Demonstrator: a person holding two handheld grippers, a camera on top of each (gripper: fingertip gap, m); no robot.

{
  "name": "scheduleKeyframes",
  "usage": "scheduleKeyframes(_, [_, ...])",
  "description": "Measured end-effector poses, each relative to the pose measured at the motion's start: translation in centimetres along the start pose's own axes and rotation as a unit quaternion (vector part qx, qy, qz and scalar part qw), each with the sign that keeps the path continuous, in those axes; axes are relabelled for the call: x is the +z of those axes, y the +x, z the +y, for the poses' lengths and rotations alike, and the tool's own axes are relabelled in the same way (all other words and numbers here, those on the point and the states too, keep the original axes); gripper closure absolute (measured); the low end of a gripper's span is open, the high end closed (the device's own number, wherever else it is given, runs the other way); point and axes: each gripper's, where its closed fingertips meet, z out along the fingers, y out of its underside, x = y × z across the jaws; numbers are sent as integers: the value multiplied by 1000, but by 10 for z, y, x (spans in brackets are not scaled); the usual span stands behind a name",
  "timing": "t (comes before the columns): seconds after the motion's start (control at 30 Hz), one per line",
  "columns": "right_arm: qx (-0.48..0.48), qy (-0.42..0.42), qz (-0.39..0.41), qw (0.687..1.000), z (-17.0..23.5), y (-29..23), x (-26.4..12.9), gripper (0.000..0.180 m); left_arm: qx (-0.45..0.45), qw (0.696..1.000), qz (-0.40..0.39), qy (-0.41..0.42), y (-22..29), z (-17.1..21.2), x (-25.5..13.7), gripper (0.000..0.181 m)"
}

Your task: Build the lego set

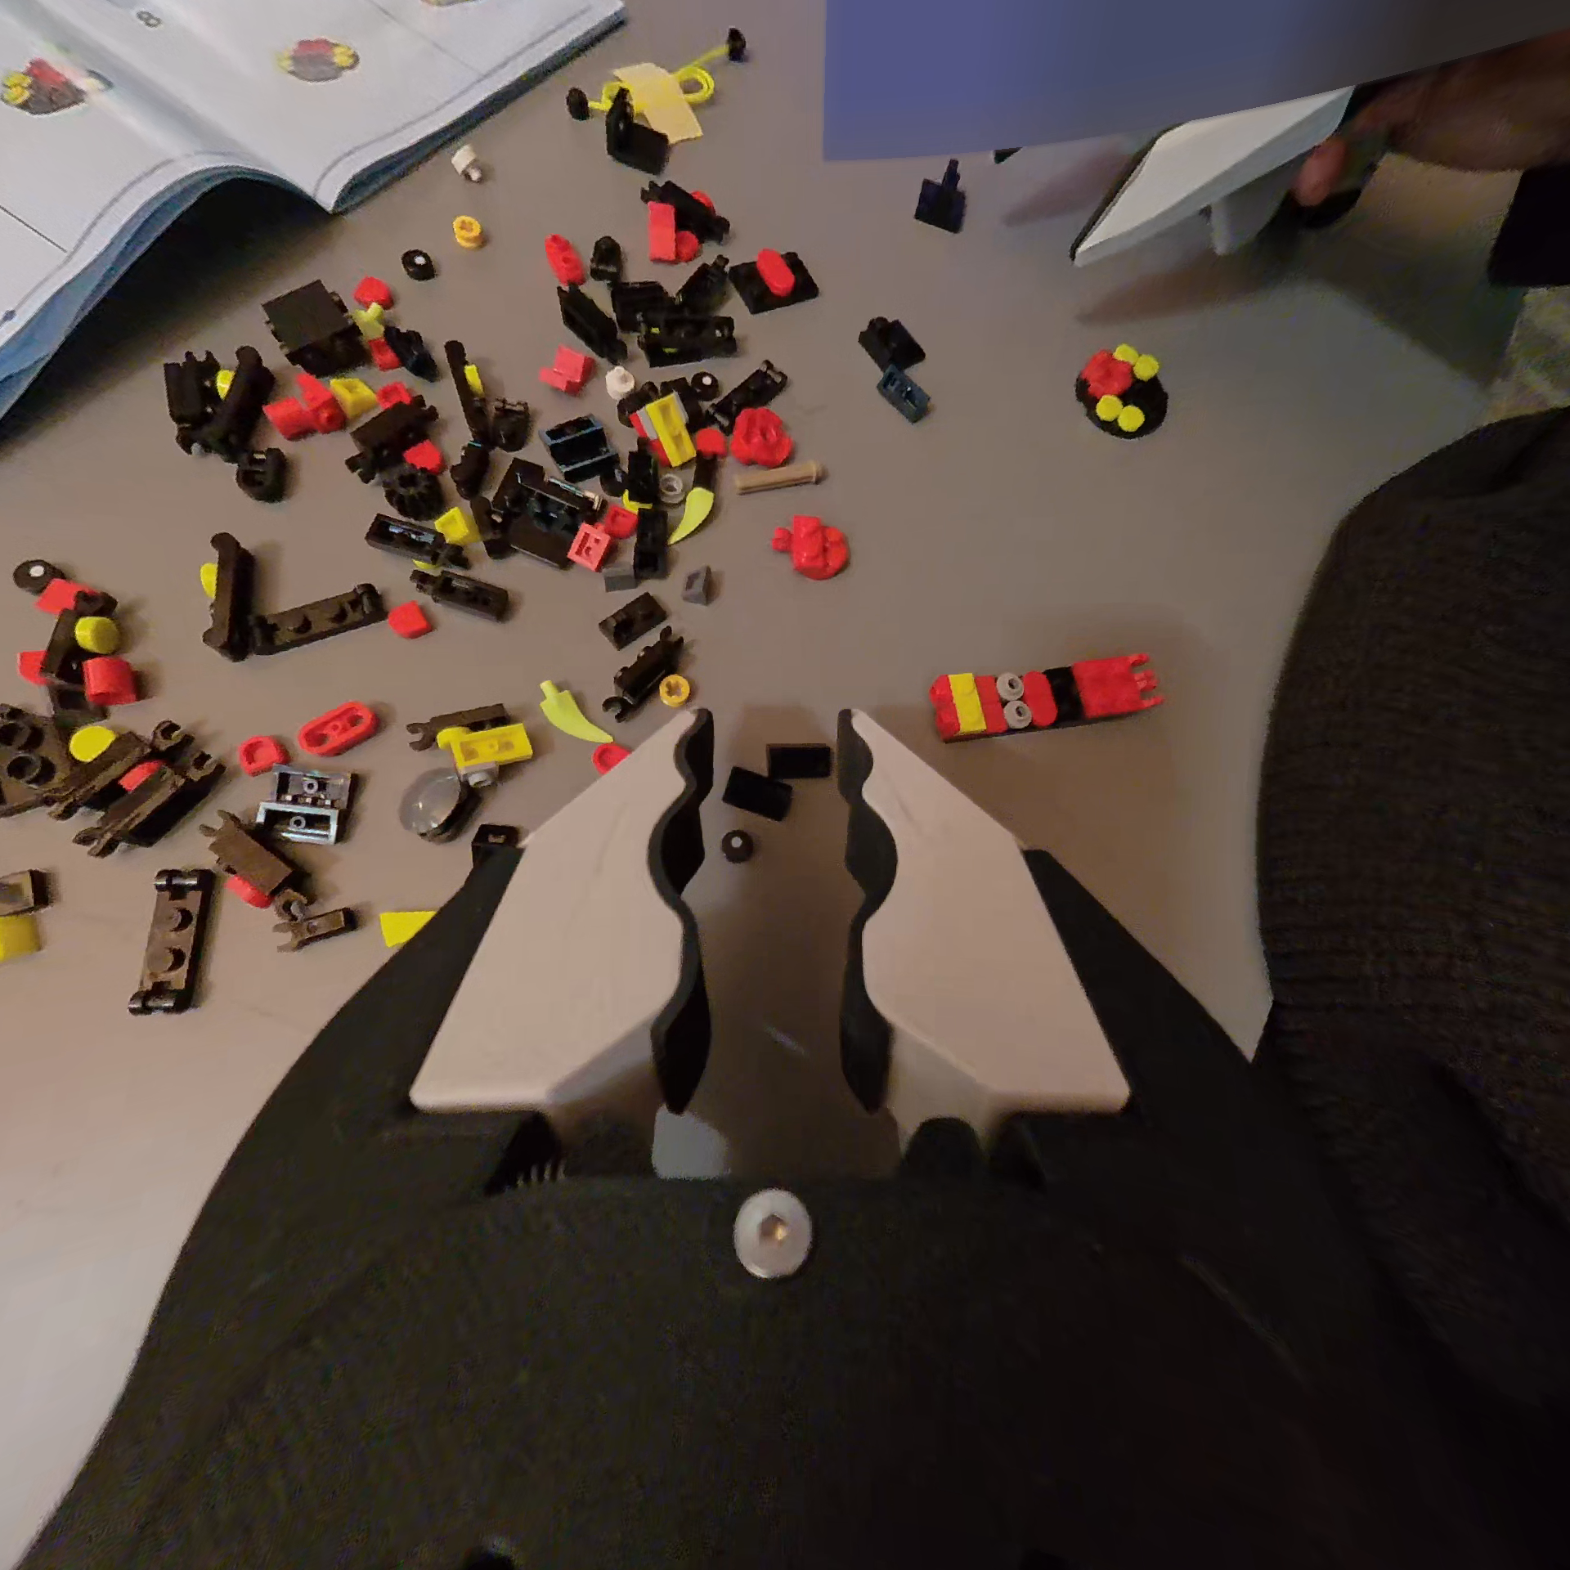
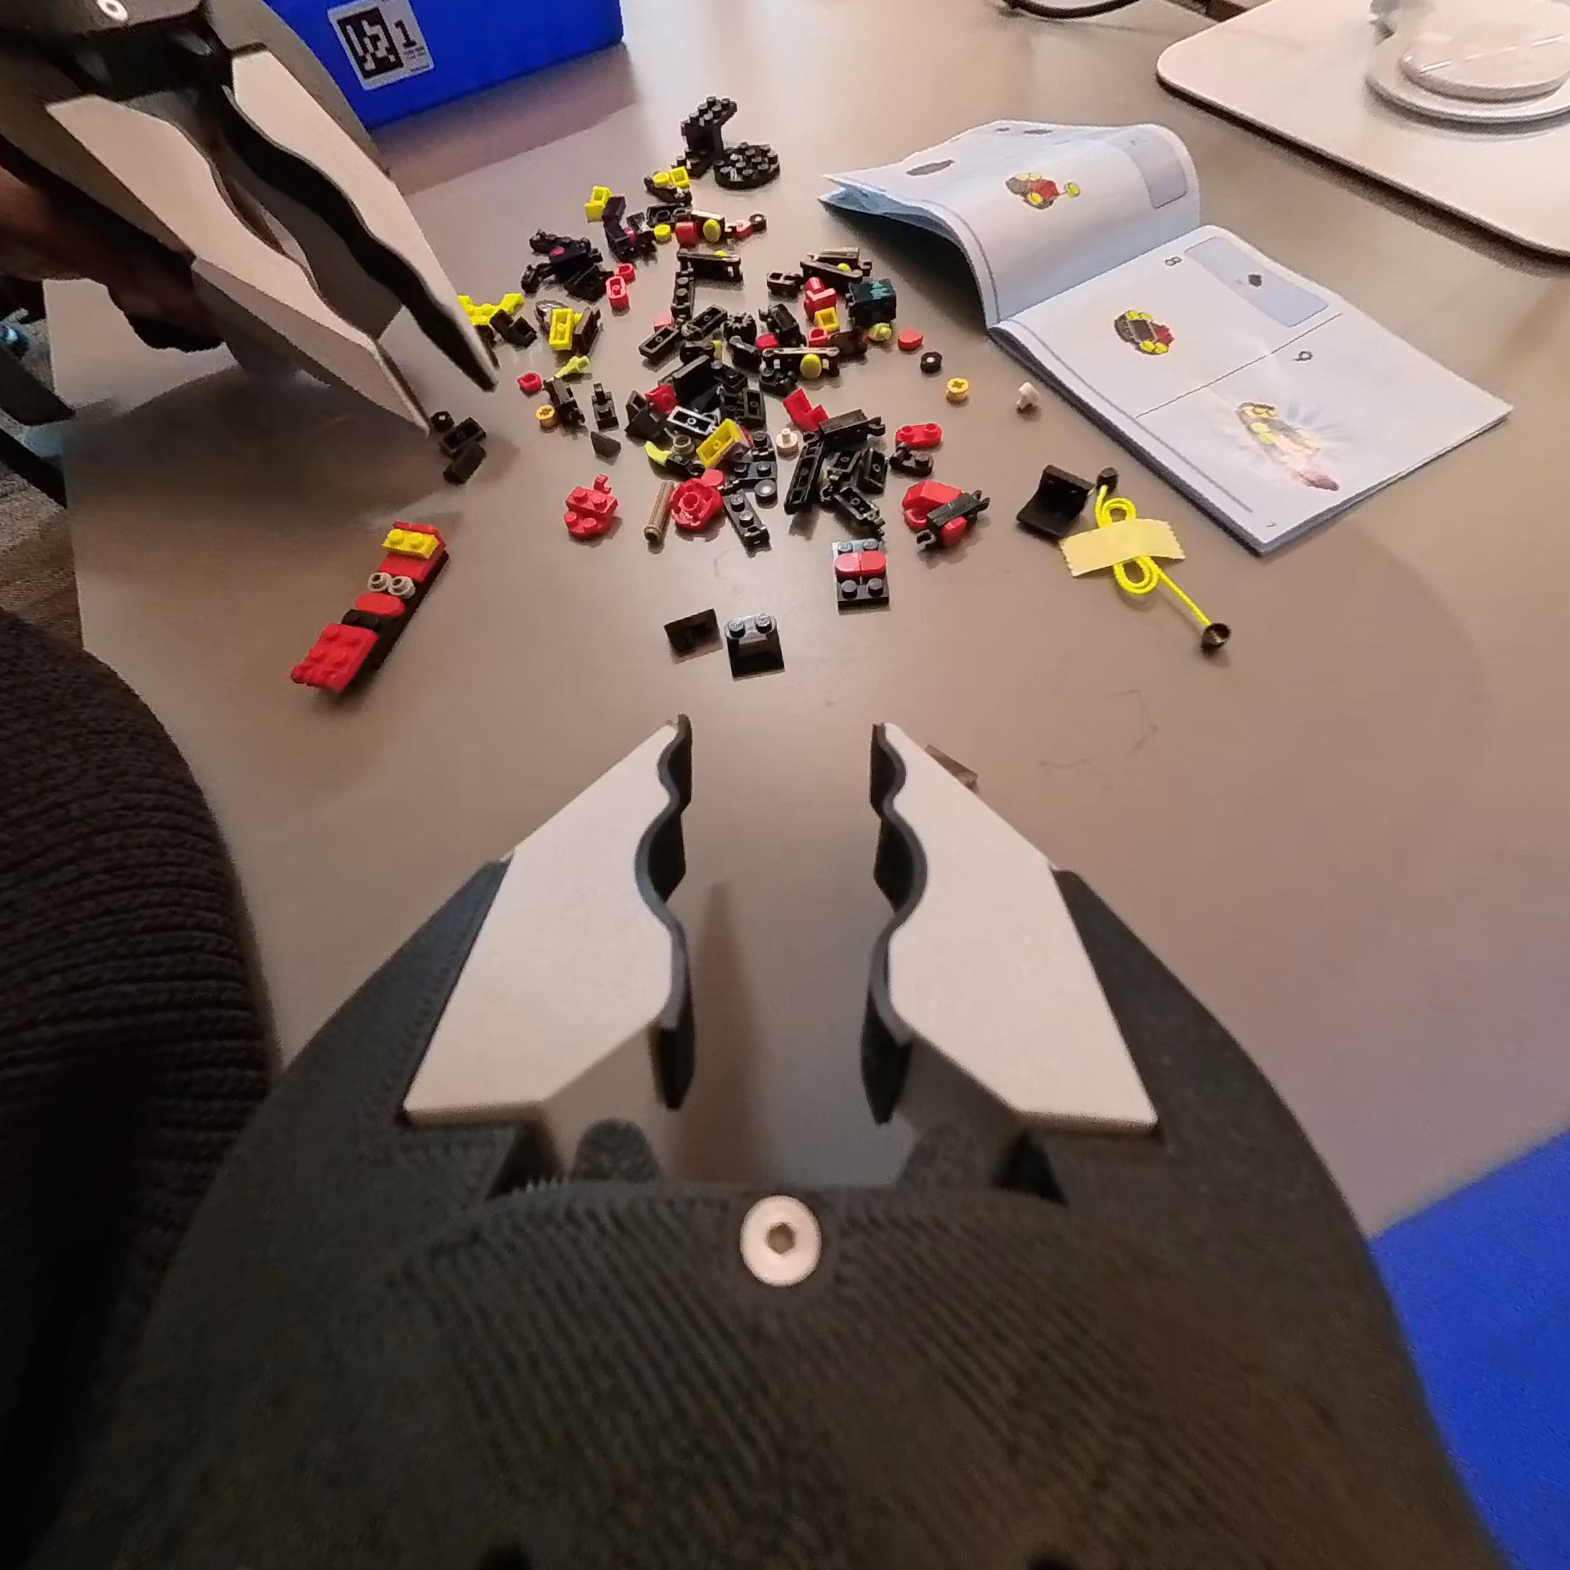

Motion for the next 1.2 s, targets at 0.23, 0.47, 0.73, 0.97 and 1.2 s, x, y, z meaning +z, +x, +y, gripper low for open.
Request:
scheduleKeyframes(0.23, [0, 0, -1, 1000, 0, 0, 0, 139, 19, 999, -2, -28, 4, 8, 5, 156])
scheduleKeyframes(0.47, [-1, 0, -1, 1000, 0, -1, 0, 139, 26, 999, -5, -46, 5, 13, 8, 160])
scheduleKeyframes(0.73, [-2, 0, 0, 1000, -1, -1, 0, 139, 29, 998, -8, -50, 6, 14, 10, 167])
scheduleKeyframes(0.97, [-1, -1, -1, 1000, 0, -1, 0, 139, 25, 999, -6, -29, 6, 7, 8, 167])
scheduleKeyframes(1.2, [0, -1, -2, 1000, 0, -1, 0, 139, -5, 998, -36, 56, -11, -19, -9, 167])
